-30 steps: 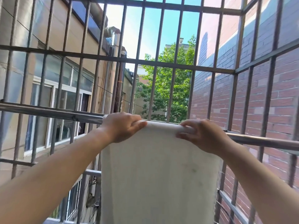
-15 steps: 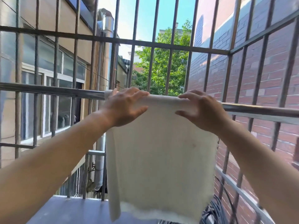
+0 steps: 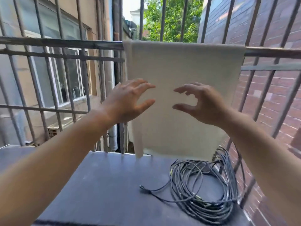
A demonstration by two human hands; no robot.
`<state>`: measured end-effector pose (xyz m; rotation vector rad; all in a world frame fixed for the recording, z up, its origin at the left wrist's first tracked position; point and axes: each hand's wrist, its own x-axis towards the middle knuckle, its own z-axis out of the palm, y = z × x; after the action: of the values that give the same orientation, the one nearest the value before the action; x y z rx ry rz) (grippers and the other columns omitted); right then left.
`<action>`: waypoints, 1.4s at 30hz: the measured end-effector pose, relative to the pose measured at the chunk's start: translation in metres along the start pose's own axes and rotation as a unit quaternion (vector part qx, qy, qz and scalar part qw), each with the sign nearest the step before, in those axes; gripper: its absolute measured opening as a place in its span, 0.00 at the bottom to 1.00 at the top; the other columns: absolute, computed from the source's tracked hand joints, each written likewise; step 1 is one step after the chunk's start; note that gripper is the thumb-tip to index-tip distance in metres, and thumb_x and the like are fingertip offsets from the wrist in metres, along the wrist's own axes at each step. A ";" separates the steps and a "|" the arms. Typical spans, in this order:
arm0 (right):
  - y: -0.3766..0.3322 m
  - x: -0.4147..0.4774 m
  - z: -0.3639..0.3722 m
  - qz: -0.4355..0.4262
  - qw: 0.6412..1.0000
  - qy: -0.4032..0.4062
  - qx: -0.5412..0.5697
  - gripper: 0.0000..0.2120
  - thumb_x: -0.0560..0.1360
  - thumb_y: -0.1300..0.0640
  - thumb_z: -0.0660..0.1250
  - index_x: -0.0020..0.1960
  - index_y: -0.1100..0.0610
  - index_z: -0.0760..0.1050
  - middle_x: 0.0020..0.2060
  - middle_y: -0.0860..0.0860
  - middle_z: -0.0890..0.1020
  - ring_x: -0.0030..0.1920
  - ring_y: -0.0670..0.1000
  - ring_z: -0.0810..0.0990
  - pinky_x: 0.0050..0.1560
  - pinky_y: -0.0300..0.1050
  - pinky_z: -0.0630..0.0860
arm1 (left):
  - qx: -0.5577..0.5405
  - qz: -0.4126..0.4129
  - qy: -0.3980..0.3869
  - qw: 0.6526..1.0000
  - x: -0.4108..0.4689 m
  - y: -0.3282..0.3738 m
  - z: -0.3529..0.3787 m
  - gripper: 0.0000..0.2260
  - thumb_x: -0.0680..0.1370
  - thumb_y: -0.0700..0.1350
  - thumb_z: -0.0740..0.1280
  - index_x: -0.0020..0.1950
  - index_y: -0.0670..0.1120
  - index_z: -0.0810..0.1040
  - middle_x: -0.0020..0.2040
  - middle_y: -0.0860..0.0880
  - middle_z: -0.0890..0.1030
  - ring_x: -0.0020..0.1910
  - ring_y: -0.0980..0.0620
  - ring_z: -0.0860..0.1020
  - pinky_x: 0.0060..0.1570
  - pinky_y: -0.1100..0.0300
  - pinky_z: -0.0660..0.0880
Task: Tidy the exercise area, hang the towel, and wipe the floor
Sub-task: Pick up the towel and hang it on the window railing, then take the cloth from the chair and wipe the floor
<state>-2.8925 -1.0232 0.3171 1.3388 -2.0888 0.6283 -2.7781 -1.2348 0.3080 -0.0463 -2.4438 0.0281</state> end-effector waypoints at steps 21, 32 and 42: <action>-0.070 -0.173 0.098 0.032 0.933 -0.283 0.220 0.18 0.70 0.41 0.68 0.57 0.44 0.75 0.53 0.42 0.79 0.52 0.43 0.76 0.48 0.37 0.68 | -0.002 -0.220 -0.167 0.961 -0.242 0.072 0.036 0.30 0.73 0.67 0.48 0.68 0.54 0.70 0.67 0.51 0.71 0.67 0.51 0.68 0.62 0.55 0.66; -0.156 -0.233 0.119 -0.168 0.848 -0.396 0.311 0.21 0.69 0.38 0.67 0.58 0.47 0.75 0.54 0.44 0.79 0.54 0.47 0.76 0.53 0.43 0.72 | 0.069 -0.454 -0.191 0.867 -0.388 0.177 -0.012 0.29 0.74 0.67 0.49 0.67 0.52 0.71 0.65 0.51 0.74 0.64 0.50 0.71 0.66 0.51 0.67; -0.286 -0.318 0.091 -0.367 0.698 -0.494 0.367 0.21 0.72 0.42 0.67 0.60 0.51 0.75 0.50 0.45 0.79 0.50 0.47 0.77 0.47 0.37 0.69 | 0.126 -0.678 -0.152 0.708 -0.506 0.324 -0.091 0.28 0.74 0.66 0.49 0.68 0.55 0.69 0.67 0.57 0.70 0.67 0.54 0.67 0.65 0.51 0.67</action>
<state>-2.5430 -0.9879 0.0565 3.3245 -1.6151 0.3792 -2.3237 -0.9312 0.0422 1.9699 -2.1408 -0.3034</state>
